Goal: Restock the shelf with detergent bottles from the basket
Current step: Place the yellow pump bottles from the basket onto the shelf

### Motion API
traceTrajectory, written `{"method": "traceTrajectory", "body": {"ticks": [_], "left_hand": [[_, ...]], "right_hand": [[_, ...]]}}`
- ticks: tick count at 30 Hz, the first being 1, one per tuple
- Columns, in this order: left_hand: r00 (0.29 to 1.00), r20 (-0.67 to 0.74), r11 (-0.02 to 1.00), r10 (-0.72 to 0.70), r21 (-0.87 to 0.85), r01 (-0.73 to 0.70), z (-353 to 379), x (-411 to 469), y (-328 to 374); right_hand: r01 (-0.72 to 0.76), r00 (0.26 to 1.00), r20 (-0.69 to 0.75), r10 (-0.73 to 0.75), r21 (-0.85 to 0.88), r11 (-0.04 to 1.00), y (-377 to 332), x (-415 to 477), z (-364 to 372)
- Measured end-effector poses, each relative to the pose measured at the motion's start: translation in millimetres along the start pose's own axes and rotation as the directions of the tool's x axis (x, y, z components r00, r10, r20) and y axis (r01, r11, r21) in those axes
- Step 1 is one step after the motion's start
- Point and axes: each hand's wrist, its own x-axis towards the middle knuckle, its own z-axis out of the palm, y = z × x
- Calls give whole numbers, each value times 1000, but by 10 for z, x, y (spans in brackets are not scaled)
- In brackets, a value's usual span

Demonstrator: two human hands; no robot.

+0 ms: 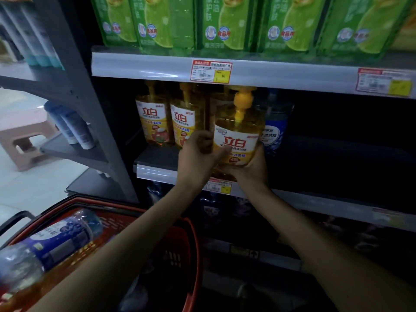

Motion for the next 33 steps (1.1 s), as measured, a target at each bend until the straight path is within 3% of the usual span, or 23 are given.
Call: {"method": "traceTrajectory", "body": {"ticks": [7,12,17,21,28,33], "left_hand": [[997,-8,994,78,-76,-78,182,265,-134],[995,-36,990,93,-105,-96,253,426,-199],[996,-90,994,14,-110,-24,294,552,-256],[995,-89,992,-39,-122,28,312,579,-353],[991,48,980,-122,-150,128,229,502,-261],[985,117,989,-129,-55,136,106,330,-253]], "right_hand": [[-25,999,-34,20,-156,987,224,312,82],[29,990,-123,-71,-317,948,281,457,208],[28,978,-175,-110,-413,910,412,662,304],[19,979,-174,-104,-432,902,500,765,358],[12,971,-206,-122,-467,884,502,767,366],[-34,981,-187,-42,-386,922,333,594,216]]}}
